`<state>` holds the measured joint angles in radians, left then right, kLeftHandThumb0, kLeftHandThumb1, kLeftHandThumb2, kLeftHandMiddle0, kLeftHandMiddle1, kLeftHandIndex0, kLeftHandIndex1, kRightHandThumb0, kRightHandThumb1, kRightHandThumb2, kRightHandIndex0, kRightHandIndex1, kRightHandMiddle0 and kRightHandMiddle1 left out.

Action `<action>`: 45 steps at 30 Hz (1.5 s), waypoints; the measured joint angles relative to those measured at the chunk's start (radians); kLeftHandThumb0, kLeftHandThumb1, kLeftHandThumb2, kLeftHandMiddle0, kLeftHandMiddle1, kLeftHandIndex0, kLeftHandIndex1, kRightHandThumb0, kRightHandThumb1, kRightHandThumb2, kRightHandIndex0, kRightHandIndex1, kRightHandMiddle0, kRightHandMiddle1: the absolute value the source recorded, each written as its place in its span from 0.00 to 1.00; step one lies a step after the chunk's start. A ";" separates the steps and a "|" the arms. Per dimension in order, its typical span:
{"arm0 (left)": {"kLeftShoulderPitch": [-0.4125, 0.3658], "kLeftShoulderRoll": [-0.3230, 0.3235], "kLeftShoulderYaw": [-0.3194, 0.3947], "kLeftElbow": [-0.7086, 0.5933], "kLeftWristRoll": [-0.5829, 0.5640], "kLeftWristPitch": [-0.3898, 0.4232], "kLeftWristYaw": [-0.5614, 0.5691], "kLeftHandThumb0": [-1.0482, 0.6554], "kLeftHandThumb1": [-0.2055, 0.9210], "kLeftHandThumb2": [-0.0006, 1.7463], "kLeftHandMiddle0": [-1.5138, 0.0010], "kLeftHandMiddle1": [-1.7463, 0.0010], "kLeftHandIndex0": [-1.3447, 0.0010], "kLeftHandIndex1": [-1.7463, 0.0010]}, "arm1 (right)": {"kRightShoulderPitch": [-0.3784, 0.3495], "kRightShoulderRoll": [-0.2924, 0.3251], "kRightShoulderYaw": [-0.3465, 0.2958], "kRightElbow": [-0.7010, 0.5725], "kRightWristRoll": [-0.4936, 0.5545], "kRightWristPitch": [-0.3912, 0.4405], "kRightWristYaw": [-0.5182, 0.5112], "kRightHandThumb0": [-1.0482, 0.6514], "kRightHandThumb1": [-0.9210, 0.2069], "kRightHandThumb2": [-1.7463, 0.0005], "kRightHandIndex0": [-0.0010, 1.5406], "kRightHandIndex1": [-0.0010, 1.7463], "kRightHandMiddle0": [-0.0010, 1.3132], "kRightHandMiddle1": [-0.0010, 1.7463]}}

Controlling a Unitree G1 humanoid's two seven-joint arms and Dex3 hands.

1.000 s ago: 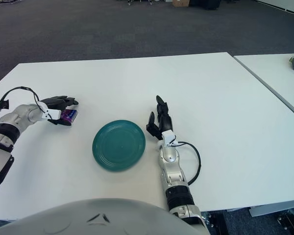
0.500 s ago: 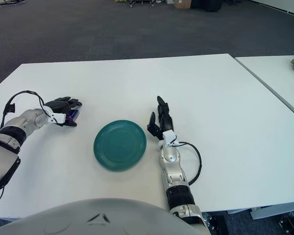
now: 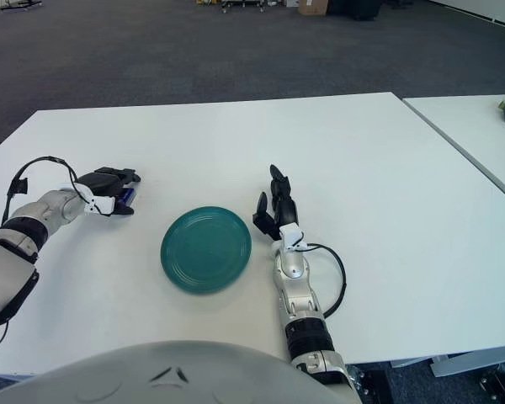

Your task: Put the gum into the plate.

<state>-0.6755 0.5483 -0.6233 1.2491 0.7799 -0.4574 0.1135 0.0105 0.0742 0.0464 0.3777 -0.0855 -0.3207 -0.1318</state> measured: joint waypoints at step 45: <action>0.046 0.011 0.195 0.036 -0.222 0.015 -0.015 0.62 0.31 0.85 0.50 0.07 0.60 0.00 | -0.045 -0.024 -0.058 0.041 0.032 0.005 0.039 0.24 0.00 0.45 0.09 0.00 0.00 0.22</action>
<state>-0.6295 0.5588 -0.4285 1.2850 0.5578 -0.4424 0.0981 -0.0349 0.0503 -0.0117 0.4183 -0.0537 -0.3156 -0.0925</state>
